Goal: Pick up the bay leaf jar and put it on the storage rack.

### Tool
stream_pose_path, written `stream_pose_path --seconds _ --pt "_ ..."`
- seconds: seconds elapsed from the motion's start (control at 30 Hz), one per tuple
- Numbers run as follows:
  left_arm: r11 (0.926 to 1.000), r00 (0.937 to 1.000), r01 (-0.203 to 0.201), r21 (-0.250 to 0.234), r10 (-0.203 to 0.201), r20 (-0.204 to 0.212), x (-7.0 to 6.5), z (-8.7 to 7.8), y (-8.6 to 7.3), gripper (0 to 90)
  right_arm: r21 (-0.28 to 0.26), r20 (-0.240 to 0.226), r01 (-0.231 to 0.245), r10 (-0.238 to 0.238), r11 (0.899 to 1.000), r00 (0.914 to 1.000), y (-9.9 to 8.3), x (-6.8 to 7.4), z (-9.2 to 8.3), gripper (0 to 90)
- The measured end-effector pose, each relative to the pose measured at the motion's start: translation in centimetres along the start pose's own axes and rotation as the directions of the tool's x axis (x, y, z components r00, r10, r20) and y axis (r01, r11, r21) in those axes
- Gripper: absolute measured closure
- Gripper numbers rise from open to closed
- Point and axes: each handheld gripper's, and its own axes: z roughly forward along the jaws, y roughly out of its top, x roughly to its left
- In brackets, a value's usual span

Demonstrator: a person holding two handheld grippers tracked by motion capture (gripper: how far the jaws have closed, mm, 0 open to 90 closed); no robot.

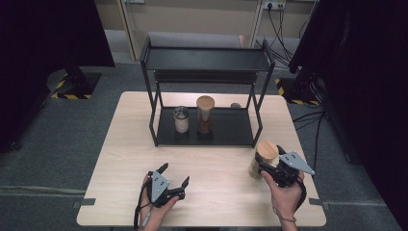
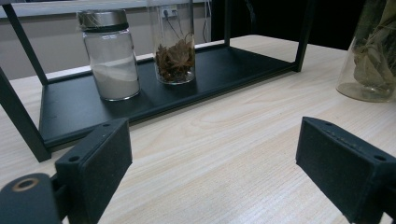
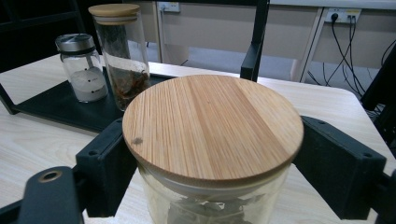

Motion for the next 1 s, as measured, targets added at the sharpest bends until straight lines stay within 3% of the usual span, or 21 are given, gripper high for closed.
stream_pose_path --seconds 0.2,0.53,0.77,1.0 --pt "1.0000 1.0000 0.002 0.000 -0.002 0.001 0.0 0.0 0.0 10.0 -0.002 -0.011 -0.012 0.012 1.000 0.9999 -0.2 0.2 0.4 24.6" --pt "1.0000 1.0000 0.001 0.001 -0.001 0.002 0.0 0.0 0.0 10.1 -0.001 -0.022 0.001 -0.001 1.000 0.9998 -0.1 0.2 0.0 25.3" --pt "1.0000 1.0000 -0.001 -0.001 0.001 0.001 0.0 0.0 0.0 10.2 -0.024 -0.035 0.029 -0.030 0.999 0.9989 0.7 1.0 -0.8 25.3" --pt "1.0000 1.0000 -0.002 -0.001 0.002 0.001 0.0 0.0 0.0 10.3 -0.038 -0.048 0.044 -0.046 0.998 0.9978 1.7 1.9 -0.5 25.3"
